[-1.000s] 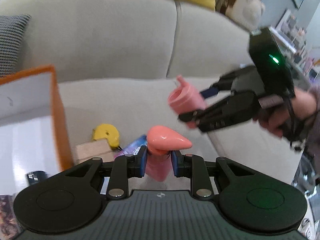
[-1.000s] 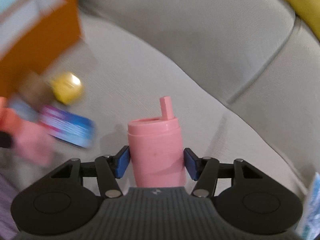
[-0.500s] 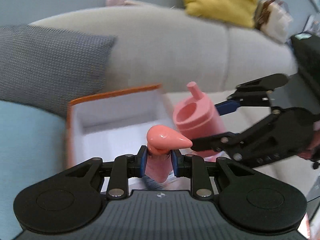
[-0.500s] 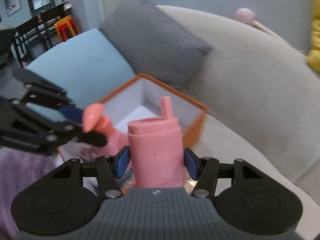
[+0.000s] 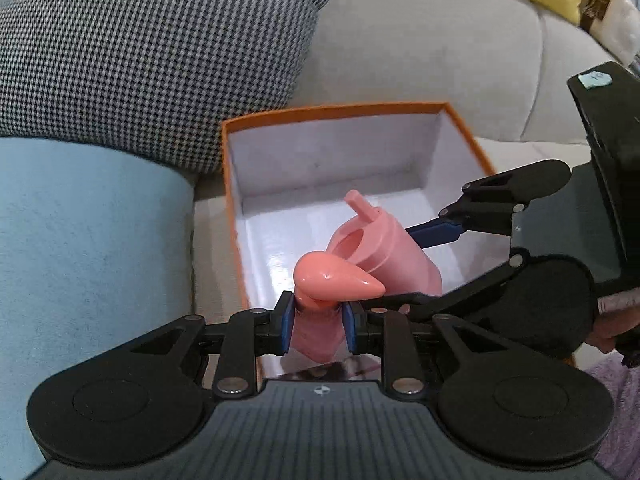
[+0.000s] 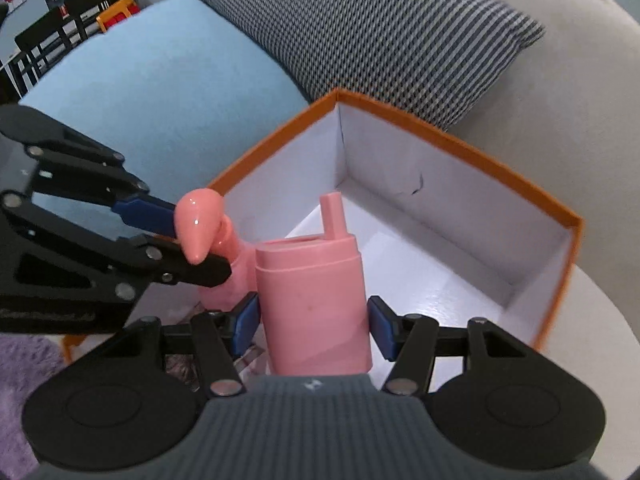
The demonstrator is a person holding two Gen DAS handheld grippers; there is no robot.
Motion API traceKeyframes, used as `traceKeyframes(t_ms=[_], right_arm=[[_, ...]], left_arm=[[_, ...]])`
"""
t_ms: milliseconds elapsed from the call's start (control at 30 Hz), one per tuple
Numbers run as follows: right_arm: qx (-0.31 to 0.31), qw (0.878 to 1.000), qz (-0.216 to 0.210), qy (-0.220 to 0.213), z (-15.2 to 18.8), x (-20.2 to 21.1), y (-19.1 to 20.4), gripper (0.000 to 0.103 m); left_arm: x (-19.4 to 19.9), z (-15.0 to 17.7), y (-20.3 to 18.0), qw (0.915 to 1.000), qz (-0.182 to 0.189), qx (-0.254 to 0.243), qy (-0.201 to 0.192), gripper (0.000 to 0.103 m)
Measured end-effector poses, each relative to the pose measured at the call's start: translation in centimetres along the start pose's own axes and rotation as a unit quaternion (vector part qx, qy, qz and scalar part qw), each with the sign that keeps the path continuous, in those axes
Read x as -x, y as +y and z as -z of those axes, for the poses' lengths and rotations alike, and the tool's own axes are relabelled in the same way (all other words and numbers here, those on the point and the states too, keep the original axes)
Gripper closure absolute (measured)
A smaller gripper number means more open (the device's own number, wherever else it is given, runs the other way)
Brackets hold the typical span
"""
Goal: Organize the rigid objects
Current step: 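Carry the pink pump bottle and pink sippy cup with both tools into the shoebox, then open the left tool releasing the pump bottle while the right tool sets the cup down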
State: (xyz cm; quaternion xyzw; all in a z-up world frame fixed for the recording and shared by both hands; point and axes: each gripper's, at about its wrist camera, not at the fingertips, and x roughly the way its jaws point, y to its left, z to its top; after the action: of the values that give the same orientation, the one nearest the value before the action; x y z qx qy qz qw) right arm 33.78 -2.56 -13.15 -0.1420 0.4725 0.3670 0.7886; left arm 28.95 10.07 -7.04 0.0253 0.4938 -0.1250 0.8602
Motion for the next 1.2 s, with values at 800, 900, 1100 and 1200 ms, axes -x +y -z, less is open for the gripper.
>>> traceKeyframes(t_ms=[800,900,1100,1200], right_arm=[[0.073,0.996,0.01,0.05,0.4,-3.2,0.8,0.044],[0.07,0.996,0.009,0.046,0.8,-3.4,1.3,0.044],[0.072,0.996,0.009,0.047,1.3,-3.7,1.1,0.047],[0.056,0.997,0.007,0.05,1.2,-3.4,1.0,0.047]], left_arm=[[-3.7,0.4,-1.5,0.9972,-0.032,-0.042,0.053,0.072],[-4.2,0.1,-2.1,0.9945,-0.041,-0.068,0.068,0.068],[-3.5,0.0,-2.1,0.9933,-0.042,-0.084,0.067,0.06],[-2.7,0.2,-2.1,0.9942,-0.045,-0.078,0.057,0.062]])
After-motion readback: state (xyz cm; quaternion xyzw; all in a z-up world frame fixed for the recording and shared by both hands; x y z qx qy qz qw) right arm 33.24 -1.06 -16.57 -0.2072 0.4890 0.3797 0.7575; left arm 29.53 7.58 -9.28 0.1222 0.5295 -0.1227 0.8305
